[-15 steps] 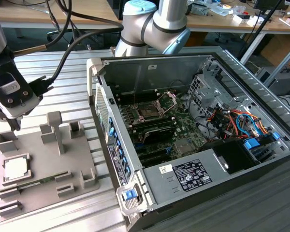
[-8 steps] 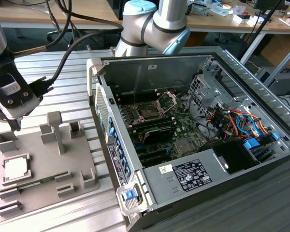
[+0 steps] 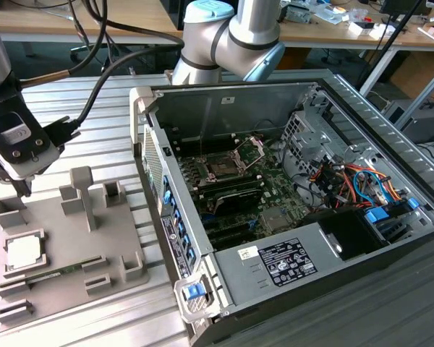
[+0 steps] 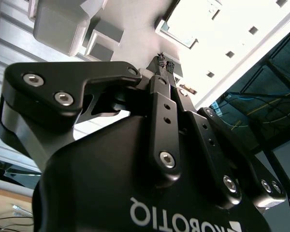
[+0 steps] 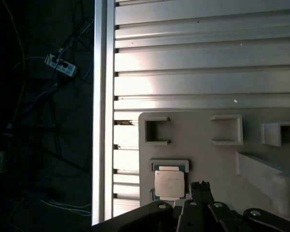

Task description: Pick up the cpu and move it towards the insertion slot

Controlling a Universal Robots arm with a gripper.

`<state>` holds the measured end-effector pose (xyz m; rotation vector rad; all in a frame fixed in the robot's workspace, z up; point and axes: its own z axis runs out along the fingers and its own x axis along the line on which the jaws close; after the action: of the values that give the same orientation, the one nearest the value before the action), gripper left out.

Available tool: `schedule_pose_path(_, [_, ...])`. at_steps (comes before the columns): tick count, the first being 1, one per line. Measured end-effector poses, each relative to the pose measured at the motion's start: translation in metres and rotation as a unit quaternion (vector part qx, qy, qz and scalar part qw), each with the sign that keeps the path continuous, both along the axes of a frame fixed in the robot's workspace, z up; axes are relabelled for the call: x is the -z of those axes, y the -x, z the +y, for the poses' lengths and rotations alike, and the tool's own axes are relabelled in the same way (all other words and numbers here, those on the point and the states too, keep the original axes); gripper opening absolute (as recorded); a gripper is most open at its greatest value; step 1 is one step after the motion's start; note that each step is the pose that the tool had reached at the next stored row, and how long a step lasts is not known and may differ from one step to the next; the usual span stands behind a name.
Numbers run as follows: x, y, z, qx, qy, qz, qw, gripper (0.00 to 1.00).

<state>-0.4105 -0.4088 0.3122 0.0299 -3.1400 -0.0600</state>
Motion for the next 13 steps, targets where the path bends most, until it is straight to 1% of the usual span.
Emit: schedule_pose_path(13, [0.0022, 0.0000, -0.0005, 0.000, 0.0000, 0.0000, 1.00000, 0.11])
